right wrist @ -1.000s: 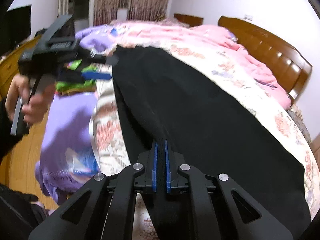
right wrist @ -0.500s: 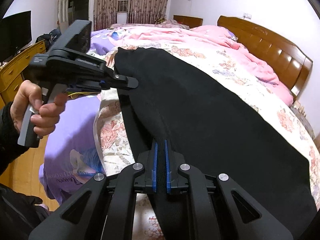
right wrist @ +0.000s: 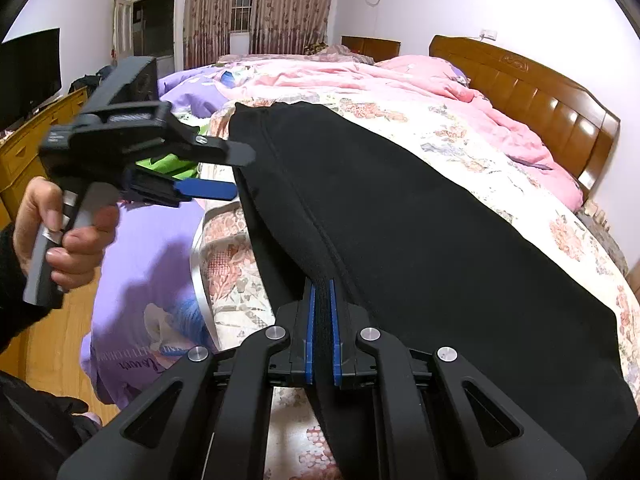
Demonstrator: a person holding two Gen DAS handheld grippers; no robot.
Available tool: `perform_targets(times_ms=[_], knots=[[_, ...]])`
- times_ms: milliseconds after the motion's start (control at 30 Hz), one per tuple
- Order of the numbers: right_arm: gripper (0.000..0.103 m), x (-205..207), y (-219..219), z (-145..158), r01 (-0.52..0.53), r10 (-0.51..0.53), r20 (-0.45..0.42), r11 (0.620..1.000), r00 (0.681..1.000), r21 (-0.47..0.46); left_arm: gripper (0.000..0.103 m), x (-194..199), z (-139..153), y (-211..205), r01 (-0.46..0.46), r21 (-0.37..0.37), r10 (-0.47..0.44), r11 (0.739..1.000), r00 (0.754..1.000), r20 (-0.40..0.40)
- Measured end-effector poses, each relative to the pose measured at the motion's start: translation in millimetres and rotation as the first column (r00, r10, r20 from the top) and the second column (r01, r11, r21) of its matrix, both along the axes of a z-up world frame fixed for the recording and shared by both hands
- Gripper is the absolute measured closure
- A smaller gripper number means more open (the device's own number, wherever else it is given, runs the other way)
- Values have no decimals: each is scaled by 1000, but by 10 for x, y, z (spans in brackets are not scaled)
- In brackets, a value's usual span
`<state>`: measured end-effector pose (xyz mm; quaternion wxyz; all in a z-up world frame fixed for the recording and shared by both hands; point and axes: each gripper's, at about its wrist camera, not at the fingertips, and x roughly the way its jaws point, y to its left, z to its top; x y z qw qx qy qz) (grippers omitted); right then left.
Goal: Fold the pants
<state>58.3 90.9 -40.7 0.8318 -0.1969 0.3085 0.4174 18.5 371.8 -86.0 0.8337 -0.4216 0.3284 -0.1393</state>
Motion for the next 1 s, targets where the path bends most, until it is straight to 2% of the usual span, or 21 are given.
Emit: perform_targets(times_ms=[33,67,100,133,200,233,300,333,400,467,500,533,567,600,667,767,867,900,933,967,1000], knots=[[96,1,1,-7,0,0,-3,1000,1000,1,40,64,-23,-22,3,9,-3,1000,1000,-11],[96,-5,4,-19,-1,1,-4,1000,1000,0,53,103,-47,-31,3,11,-3,1000,1000,-18],[96,-12,10,-39,-3,3,-6,1000,1000,-4,84,144,-74,-49,5,9,-5,1000,1000,-27],[96,-22,19,-54,-5,5,-8,1000,1000,-8,96,178,-106,-71,14,5,-13,1000,999,-36],[96,-26,45,-104,-8,8,-14,1000,1000,-23,98,148,-95,-105,-6,34,6,999,1000,-16],[96,-33,60,-140,-12,11,-19,999,1000,-34,98,118,-68,-140,-13,80,14,997,1000,-10],[94,-45,85,-216,-18,17,-29,999,999,-42,98,92,-79,-149,-16,120,19,993,1000,-24],[87,-49,81,-234,-19,18,-45,999,999,-33,98,96,-122,-118,-15,113,20,993,999,-41],[82,-42,55,-250,-19,19,-92,1000,996,-2,96,98,-185,-78,-16,86,21,996,998,-56],[65,-46,10,-239,-27,29,-137,999,990,19,92,85,-170,-77,-12,104,18,995,998,-61],[54,-60,-27,-218,-39,44,-168,999,985,34,87,73,-140,-84,-10,123,18,992,998,-64],[48,-80,-68,-193,-42,50,-186,998,981,46,82,43,-85,-89,-20,151,32,988,997,-73],[47,-105,-117,-158,-41,51,-190,998,980,58,53,1,-6,-102,-48,201,66,978,995,-81],[47,-120,-175,-115,-31,44,-188,997,981,73,23,-72,131,-119,-112,296,139,949,988,-70],[47,-81,-280,-43,4,18,-195,994,981,109,16,-169,369,-192,-173,370,173,913,984,35],[47,73,-391,35,130,-107,-169,982,980,135,9,-31,601,-465,-88,430,55,898,995,88],[47,208,-417,-33,259,-249,-143,964,958,56,7,229,550,-797,8,506,-39,862,998,49],[46,221,-387,-114,276,-276,-130,961,952,-17,7,311,469,-871,35,522,-54,852,998,20],[43,220,-385,-184,272,-278,-134,960,951,-64,7,414,325,-932,71,538,-58,840,997,-41],[41,193,-440,-189,274,-277,-142,961,950,-39,5,460,228,-979,81,558,-48,826,996,-73],[39,200,-466,-199,274,-278,-164,961,946,-45,2,428,214,-1040,63,600,-49,798,998,-39]])
